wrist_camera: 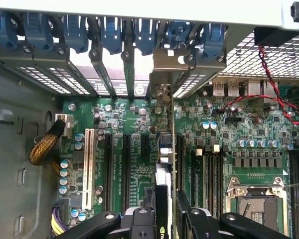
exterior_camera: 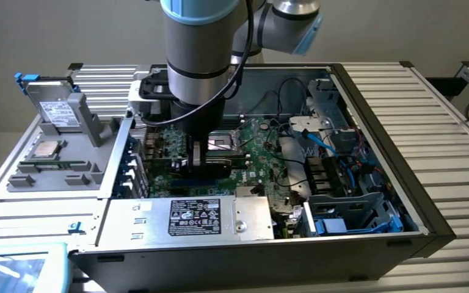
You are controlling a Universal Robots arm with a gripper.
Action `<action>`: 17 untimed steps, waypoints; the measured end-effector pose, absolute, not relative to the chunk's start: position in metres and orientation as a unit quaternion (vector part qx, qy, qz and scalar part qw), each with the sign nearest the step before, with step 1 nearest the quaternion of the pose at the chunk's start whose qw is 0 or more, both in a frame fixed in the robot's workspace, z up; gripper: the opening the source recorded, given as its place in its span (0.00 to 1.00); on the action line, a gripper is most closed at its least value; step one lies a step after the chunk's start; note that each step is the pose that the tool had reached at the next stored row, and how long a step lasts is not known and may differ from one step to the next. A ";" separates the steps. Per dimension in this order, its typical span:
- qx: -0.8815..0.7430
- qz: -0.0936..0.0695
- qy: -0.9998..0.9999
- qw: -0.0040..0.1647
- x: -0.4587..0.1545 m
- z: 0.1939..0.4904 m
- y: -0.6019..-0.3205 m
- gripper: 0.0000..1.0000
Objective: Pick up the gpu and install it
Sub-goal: 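Insert the gpu into the slot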
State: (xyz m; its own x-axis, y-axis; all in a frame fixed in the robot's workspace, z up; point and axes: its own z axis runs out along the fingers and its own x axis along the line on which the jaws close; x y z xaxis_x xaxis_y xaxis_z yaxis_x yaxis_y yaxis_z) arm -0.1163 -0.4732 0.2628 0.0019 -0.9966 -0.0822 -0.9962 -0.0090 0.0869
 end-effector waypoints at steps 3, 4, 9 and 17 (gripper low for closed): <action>0.708 -0.056 -0.704 0.005 -0.116 0.263 -0.473 0.27; 0.708 -0.056 -0.704 0.006 -0.116 0.263 -0.473 0.27; 0.708 -0.055 -0.704 0.006 -0.116 0.263 -0.472 0.27; 0.708 -0.055 -0.704 0.005 -0.116 0.261 -0.472 0.27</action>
State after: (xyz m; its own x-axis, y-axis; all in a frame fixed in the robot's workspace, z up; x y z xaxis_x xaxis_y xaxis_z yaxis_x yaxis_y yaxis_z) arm -0.1161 -0.4718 0.2613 0.0020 -0.9975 -0.0706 -0.9963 -0.0080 0.0855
